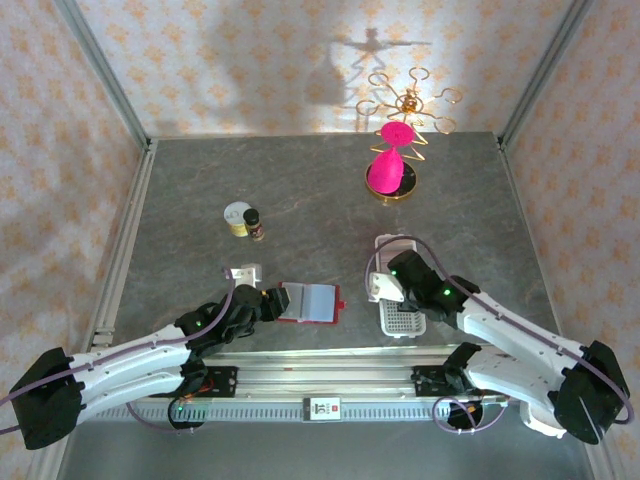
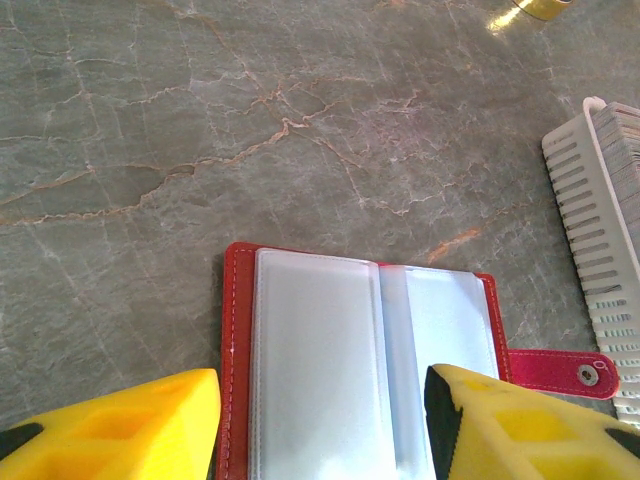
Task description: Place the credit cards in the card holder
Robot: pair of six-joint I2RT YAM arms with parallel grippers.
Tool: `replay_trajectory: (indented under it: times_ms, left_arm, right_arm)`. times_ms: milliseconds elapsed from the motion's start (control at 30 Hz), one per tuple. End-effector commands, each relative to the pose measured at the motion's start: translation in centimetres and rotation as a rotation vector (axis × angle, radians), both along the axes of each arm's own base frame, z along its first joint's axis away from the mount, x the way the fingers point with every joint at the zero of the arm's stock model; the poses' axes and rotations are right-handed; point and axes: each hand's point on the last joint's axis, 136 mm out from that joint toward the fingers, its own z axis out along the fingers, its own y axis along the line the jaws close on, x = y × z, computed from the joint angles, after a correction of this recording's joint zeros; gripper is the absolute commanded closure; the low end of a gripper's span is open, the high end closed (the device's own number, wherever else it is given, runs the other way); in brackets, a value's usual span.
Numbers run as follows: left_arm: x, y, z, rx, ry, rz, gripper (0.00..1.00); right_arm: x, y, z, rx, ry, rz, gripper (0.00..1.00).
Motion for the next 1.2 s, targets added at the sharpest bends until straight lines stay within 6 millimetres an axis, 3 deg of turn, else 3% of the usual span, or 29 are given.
replay_trajectory:
  times_ms: [0,267,633,767,933,1033,1167]
  left_arm:
    - [0.0,-0.3,0.2,-0.008,-0.002,-0.008,0.42]
    - [0.3,-0.3,0.9,0.008,-0.014,-0.007,0.42]
    - [0.8,0.6,2.0,0.054,-0.033,0.026,0.4]
    - [0.7,0.5,2.3,0.057,-0.033,0.019,0.38]
    - [0.5,0.6,2.4,0.054,-0.031,0.019,0.35]
    - [0.3,0.8,1.8,0.08,-0.008,0.017,0.29]
    - [0.2,0.9,1.3,0.132,0.034,0.01,0.24]
  right_arm:
    - [-0.5,-0.1,1.0,0.03,0.02,-0.019,1.0]
    - [-1.9,0.8,1.6,0.098,0.099,-0.006,1.0]
    - [-2.9,2.5,4.9,0.262,0.152,-0.051,1.0]
    - [-1.9,4.5,7.9,0.433,0.148,-0.133,1.0]
    - [-0.1,8.2,12.7,0.8,0.197,-0.318,1.0]
    - [0.9,9.5,13.6,0.975,0.286,-0.505,1.0]
    - [1.2,10.6,13.2,1.075,0.406,-0.674,1.0]
